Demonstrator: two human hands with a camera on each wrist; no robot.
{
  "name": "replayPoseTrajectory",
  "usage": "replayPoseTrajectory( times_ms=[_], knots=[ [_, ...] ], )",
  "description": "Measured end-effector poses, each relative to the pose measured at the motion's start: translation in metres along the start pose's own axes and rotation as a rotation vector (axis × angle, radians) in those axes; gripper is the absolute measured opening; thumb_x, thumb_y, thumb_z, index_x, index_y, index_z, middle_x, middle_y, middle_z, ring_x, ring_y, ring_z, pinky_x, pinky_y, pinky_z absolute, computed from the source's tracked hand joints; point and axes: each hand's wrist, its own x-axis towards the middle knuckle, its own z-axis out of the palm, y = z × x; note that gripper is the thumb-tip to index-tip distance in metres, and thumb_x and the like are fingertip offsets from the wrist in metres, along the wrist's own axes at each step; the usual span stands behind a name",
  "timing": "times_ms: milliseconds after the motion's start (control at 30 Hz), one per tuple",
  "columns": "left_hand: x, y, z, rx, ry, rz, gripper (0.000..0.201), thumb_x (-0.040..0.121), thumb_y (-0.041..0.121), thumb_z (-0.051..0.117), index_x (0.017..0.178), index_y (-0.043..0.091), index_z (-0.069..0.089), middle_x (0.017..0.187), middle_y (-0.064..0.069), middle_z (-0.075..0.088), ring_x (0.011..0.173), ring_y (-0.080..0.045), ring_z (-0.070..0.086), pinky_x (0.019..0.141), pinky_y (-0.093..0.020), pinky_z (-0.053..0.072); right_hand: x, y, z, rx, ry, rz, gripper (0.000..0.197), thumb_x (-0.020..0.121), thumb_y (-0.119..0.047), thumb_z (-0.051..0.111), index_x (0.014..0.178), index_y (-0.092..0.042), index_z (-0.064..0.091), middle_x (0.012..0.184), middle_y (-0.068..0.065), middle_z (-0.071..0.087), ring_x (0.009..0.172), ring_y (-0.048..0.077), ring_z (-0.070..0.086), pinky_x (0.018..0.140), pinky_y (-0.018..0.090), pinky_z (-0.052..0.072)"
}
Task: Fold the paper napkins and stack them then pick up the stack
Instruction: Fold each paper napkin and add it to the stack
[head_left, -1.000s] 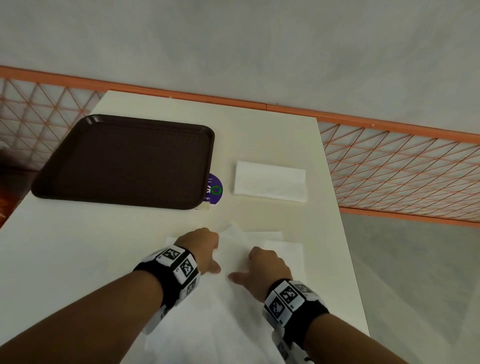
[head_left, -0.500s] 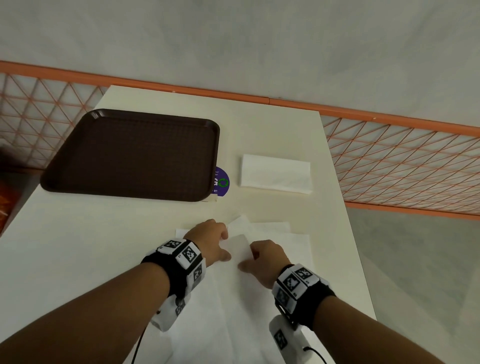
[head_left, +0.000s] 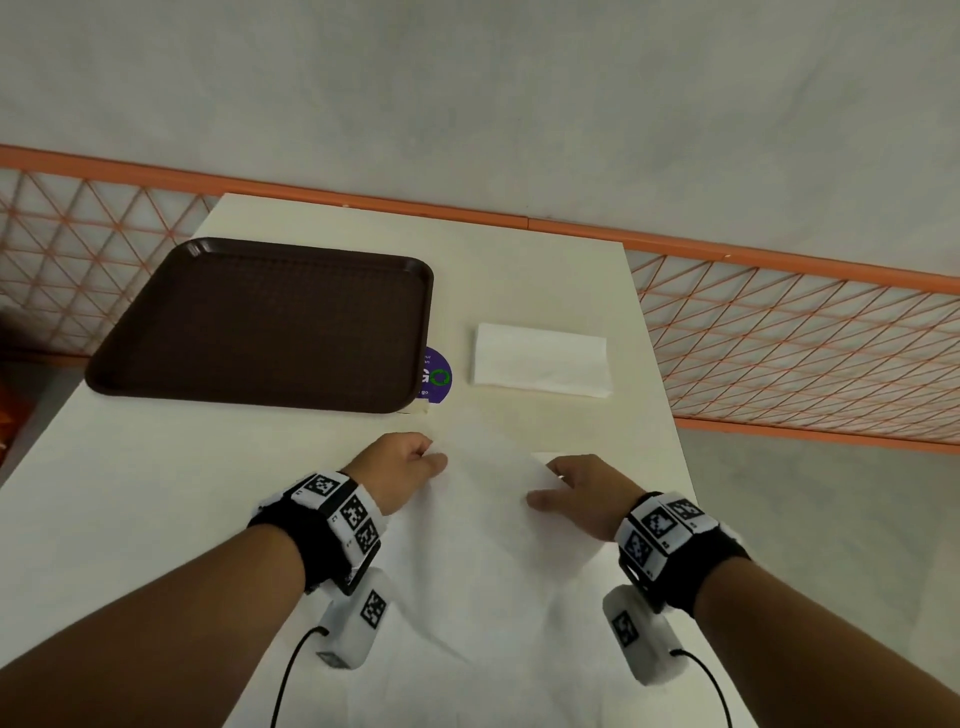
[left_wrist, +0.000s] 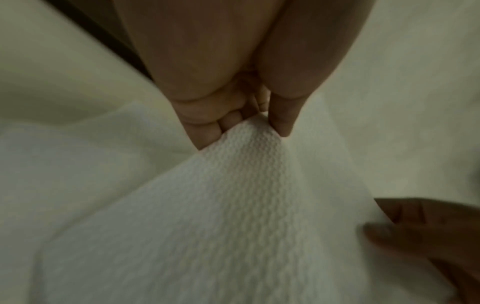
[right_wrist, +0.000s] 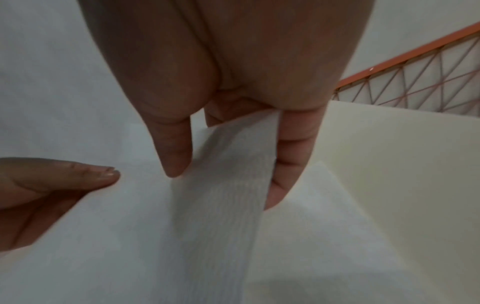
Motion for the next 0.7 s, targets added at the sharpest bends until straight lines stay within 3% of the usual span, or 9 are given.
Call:
replayPoseTrajectory(
  times_ms=[33,100,167,267,367,433,567,700],
  knots=[
    [0.001,-0.003,0.003,-0.028,0.026,-0.030,0.023,0.093,0.029,0.058,0.079,0.010,0.059,0.064,0.002,0.050,0.056,-0.013,0.043,0.059,-0.025,0.037,-0.002,0.006,-0.002,-0.030,-0.004,0.014,0.008,0.085,-0.025,0.070,0.082,-0.022,0.064,0.083,-0.002,0.067,0.074,0.016,0.064,0.069,0.027,0.052],
    [0.002,-0.007,0.011,-0.048,0.054,-0.060,0.024,0.093,0.029,0.058,0.077,0.011,0.057,0.064,0.003,0.047,0.056,-0.014,0.042,0.058,-0.025,0.037,-0.002,0.018,-0.006,-0.085,0.038,0.025,0.019,0.084,-0.021,0.068,0.068,-0.027,0.059,0.072,-0.004,0.062,0.071,0.018,0.061,0.066,0.027,0.051],
    [0.002,-0.009,0.018,0.022,0.039,-0.040,0.023,0.092,0.027,0.059,0.074,0.015,0.056,0.065,0.002,0.052,0.058,-0.014,0.047,0.060,-0.026,0.040,-0.001,0.022,-0.010,-0.148,0.119,0.016,0.021,0.084,-0.020,0.065,0.066,-0.026,0.058,0.069,-0.005,0.059,0.070,0.019,0.058,0.057,0.022,0.044],
    [0.002,-0.008,0.024,0.151,0.024,-0.007,0.015,0.088,0.028,0.065,0.088,0.013,0.062,0.085,-0.002,0.068,0.079,-0.021,0.064,0.080,-0.034,0.053,0.002,0.018,-0.016,-0.213,0.187,-0.041,0.007,0.087,-0.021,0.062,0.082,-0.022,0.067,0.077,-0.001,0.063,0.076,0.021,0.059,0.060,0.023,0.042],
    [0.000,0.004,0.020,0.204,0.136,0.101,0.027,0.084,0.027,0.069,0.108,0.027,0.057,0.104,0.006,0.064,0.096,-0.015,0.061,0.091,-0.031,0.049,0.004,0.013,-0.021,-0.264,0.200,-0.085,0.014,0.091,-0.026,0.058,0.098,-0.024,0.069,0.092,0.001,0.068,0.085,0.022,0.062,0.074,0.027,0.049],
    [0.000,0.017,0.014,0.237,0.189,0.237,0.037,0.084,0.023,0.070,0.119,0.027,0.057,0.109,0.010,0.060,0.101,-0.011,0.056,0.093,-0.028,0.046,0.004,0.010,-0.023,-0.294,0.205,-0.105,0.017,0.093,-0.028,0.056,0.104,-0.027,0.068,0.096,0.000,0.068,0.084,0.020,0.061,0.075,0.027,0.049],
    [-0.001,0.038,0.008,0.461,0.114,0.384,0.017,0.089,0.024,0.062,0.105,0.021,0.068,0.102,0.008,0.066,0.097,-0.012,0.060,0.089,-0.029,0.048,-0.001,0.007,-0.023,-0.346,0.225,-0.145,0.022,0.095,-0.027,0.051,0.109,-0.028,0.067,0.102,-0.002,0.068,0.090,0.020,0.062,0.077,0.027,0.047],
    [-0.014,0.042,0.011,0.555,-0.033,0.348,0.011,0.087,0.025,0.061,0.093,0.023,0.070,0.093,0.008,0.069,0.091,-0.010,0.062,0.085,-0.027,0.050,-0.010,0.017,-0.016,-0.433,0.161,-0.211,0.023,0.095,-0.026,0.050,0.110,-0.028,0.067,0.112,-0.008,0.067,0.102,0.016,0.060,0.085,0.027,0.047]
  ],
)
